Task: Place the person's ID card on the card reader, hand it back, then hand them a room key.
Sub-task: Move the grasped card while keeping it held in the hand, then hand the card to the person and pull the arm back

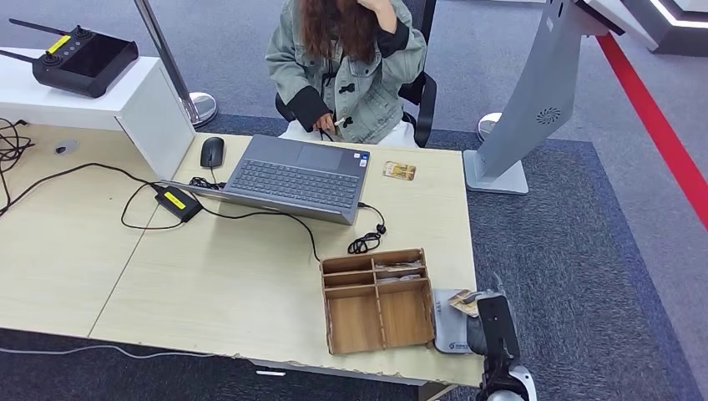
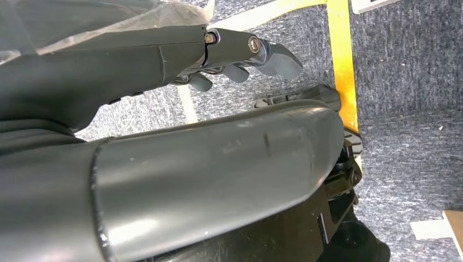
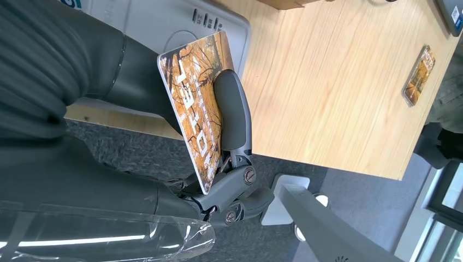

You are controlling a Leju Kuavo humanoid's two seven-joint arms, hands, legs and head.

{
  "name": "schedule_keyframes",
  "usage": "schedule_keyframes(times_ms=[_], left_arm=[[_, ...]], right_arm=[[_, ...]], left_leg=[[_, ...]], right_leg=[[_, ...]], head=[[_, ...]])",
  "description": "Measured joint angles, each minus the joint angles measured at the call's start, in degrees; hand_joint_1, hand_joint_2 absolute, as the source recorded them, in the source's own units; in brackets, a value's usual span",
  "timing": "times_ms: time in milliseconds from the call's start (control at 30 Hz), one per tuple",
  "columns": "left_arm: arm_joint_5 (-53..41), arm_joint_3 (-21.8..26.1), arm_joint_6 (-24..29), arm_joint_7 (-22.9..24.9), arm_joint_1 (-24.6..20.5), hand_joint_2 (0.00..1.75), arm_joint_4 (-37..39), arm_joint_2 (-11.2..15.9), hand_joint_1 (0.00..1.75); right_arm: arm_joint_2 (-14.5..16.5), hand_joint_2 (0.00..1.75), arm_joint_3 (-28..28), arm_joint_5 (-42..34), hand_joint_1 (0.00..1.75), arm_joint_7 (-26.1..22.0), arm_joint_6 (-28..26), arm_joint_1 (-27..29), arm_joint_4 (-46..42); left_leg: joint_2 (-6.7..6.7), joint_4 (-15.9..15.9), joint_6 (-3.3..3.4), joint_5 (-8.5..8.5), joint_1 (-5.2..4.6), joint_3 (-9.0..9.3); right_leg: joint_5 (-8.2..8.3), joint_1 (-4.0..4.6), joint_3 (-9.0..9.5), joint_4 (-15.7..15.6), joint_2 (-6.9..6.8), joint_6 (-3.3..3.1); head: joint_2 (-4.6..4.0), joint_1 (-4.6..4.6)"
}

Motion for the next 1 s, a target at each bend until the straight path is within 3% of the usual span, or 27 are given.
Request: schedule_keyframes(times_ms=[367, 567, 833, 1000], left_arm=[[-0.4, 0.0, 0.7, 0.1, 0.0, 0.00, 0.0, 0.0, 0.00], [-0.4, 0.0, 0.9, 0.4, 0.0, 0.00, 0.0, -0.1, 0.00], [-0.4, 0.0, 0.9, 0.8, 0.0, 0.00, 0.0, -0.1, 0.00], [-0.4, -0.3, 0.6, 1.5, -0.3, 0.00, 0.0, -0.4, 0.00]], right_arm=[[-1.1, 1.75, -0.5, 1.2, 1.75, 1.8, -1.8, -0.4, -0.7], [-3.3, 1.75, -1.5, 5.9, 1.75, 9.0, -0.6, -1.4, -9.5], [-4.7, 1.75, -2.4, 8.4, 1.75, 10.5, -0.1, -2.1, -18.8], [-6.0, 1.75, -2.1, 13.0, 1.75, 17.0, 3.8, -8.0, -27.1]], left_leg=[[0.00, 0.0, 0.00, 0.00, -0.01, 0.00], [0.00, 0.0, 0.01, 0.00, -0.01, 0.04], [0.02, 0.0, 0.00, 0.00, -0.02, 0.02], [0.09, 0.0, 0.01, 0.03, -0.03, 0.02]], right_leg=[[0.00, -0.01, 0.01, 0.0, 0.00, 0.00], [0.01, -0.01, 0.02, 0.0, 0.00, 0.01], [0.01, -0.02, 0.02, 0.0, 0.01, 0.01], [0.06, -0.03, 0.05, 0.0, 0.05, 0.02]], head=[[0.00, -0.01], [0.00, 0.00], [0.00, -0.01], [0.00, -0.01]])
